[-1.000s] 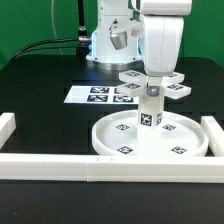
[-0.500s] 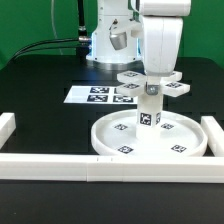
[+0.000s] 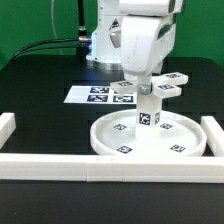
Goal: Assemble round table
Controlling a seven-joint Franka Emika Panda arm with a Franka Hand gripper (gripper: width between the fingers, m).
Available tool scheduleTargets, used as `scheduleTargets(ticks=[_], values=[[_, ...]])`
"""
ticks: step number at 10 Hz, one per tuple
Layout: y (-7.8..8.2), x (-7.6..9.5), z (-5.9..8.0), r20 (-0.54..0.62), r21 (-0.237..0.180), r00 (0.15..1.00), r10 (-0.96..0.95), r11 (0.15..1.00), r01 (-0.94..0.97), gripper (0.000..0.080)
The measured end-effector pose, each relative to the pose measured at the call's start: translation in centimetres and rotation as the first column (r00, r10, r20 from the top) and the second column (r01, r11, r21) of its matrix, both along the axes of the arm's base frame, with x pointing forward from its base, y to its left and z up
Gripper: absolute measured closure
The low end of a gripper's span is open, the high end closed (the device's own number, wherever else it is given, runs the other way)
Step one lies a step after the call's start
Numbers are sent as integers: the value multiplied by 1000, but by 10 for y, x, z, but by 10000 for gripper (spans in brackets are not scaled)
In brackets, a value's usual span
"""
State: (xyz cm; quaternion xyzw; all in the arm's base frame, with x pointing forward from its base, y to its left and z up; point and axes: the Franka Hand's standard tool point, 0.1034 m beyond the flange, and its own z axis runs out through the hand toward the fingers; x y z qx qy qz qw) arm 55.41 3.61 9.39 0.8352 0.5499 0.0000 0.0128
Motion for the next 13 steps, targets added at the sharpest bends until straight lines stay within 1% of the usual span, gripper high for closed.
scheduleTargets(ticks=[2,4,6,10,11,12,13], values=[[0,-1,0,4,4,971,-238,971,238,348],[2,-1,0,5,16,872,-490,872,489,348],[2,0,0,12,27,803,-595,803,595,348],[3,0,0,4,37,612,-791,612,790,348],[3,0,0,-14,51,459,-888,458,888,348],[4,0,0,-27,62,341,-940,339,939,348],[5,0,0,-43,64,184,-982,181,981,348]])
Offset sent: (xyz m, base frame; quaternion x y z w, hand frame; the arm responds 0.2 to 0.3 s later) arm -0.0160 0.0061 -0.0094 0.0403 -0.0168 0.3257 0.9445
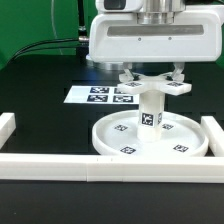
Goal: Assemble round table
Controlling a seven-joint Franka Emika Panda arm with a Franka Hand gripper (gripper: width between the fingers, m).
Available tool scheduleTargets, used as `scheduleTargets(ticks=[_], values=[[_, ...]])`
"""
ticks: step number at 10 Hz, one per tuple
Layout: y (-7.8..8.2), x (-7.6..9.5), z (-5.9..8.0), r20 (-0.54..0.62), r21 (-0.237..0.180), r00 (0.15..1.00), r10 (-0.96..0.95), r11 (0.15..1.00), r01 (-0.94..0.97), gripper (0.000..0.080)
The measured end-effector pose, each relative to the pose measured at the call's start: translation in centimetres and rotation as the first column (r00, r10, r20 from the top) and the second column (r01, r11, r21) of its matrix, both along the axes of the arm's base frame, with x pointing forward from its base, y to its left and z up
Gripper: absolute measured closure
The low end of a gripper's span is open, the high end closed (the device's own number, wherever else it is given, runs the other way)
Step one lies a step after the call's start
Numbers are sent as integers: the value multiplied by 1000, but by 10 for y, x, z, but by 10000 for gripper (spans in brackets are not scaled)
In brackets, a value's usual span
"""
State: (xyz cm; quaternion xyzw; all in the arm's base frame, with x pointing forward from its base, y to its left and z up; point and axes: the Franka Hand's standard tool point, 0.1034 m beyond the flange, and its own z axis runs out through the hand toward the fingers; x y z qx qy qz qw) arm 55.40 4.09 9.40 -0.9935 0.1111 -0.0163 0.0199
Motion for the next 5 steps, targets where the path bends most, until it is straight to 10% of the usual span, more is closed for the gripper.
scheduleTargets(ticks=[5], values=[[-1,0,0,-15,32,913,-407,913,407,347]])
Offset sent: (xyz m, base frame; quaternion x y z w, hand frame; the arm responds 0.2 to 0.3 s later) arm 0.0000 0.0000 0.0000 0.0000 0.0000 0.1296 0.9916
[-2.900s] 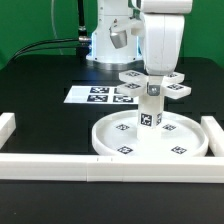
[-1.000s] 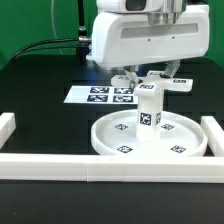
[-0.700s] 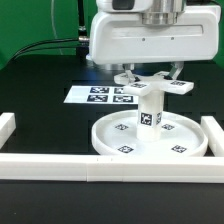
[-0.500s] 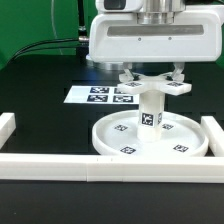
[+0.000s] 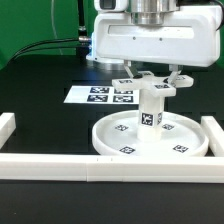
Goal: Assemble round table
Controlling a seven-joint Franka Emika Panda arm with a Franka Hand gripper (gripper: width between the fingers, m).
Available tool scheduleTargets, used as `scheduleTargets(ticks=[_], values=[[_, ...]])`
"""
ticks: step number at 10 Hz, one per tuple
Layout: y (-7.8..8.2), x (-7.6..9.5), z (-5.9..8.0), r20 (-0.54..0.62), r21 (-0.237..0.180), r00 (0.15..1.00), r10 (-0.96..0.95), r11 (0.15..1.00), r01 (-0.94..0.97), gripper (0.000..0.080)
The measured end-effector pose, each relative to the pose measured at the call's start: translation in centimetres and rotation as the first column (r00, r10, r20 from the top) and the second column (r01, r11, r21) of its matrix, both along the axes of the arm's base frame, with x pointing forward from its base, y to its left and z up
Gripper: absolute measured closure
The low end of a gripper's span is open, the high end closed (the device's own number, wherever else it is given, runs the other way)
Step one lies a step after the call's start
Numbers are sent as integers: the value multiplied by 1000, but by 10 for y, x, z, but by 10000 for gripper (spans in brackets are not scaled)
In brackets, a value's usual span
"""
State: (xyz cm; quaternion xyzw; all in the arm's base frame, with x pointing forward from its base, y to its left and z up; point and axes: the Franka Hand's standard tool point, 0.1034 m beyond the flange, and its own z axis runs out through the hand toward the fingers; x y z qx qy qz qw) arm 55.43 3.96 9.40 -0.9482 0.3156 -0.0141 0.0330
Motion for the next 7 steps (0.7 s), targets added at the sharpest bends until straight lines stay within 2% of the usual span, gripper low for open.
scheduleTargets(ticks=[2,4,6,7], values=[[-1,0,0,-8,20,987,-158,987,158,348],[-2,0,1,-21,58,920,-392,918,392,348],[-1,0,0,-37,65,864,-503,861,504,347],[0,-1,0,-52,70,809,-585,806,587,347]])
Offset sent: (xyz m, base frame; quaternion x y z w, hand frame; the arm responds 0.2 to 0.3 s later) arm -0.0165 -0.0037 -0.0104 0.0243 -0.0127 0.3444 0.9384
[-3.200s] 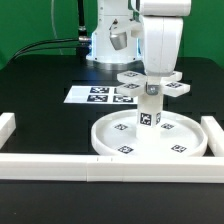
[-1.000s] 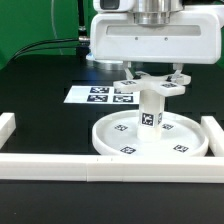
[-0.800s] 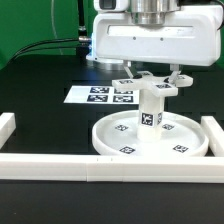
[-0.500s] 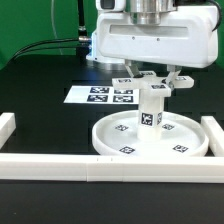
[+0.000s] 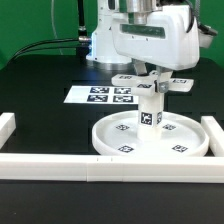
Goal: Assemble round table
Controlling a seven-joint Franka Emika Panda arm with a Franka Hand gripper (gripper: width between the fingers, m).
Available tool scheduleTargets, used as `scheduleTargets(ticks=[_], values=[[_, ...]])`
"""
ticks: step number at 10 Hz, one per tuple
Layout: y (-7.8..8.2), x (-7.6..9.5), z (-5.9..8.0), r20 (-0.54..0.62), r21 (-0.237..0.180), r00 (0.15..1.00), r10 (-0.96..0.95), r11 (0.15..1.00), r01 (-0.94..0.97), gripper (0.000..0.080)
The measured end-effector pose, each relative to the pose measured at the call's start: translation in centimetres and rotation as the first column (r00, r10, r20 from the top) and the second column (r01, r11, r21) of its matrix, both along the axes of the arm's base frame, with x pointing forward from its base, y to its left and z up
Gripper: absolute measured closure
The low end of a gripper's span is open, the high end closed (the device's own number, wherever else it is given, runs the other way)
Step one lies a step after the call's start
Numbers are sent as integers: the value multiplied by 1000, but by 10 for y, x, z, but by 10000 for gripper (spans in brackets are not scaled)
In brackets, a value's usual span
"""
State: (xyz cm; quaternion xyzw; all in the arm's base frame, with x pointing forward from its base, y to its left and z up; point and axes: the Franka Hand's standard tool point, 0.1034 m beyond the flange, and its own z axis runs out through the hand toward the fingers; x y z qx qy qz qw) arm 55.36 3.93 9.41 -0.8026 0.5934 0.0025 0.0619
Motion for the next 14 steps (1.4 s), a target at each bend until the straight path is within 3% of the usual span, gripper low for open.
scheduleTargets(ticks=[4,6,7,8,9,11,14], values=[[0,1,-1,-34,51,926,-376,925,377,347],[0,1,0,-37,52,916,-400,914,401,347],[0,1,-1,-35,51,922,-385,921,386,347],[1,1,0,-35,51,927,-372,926,374,205],[2,4,8,-38,56,947,-319,945,321,167],[1,8,21,-10,76,968,-251,965,251,153],[3,6,16,12,62,996,-84,995,84,151]])
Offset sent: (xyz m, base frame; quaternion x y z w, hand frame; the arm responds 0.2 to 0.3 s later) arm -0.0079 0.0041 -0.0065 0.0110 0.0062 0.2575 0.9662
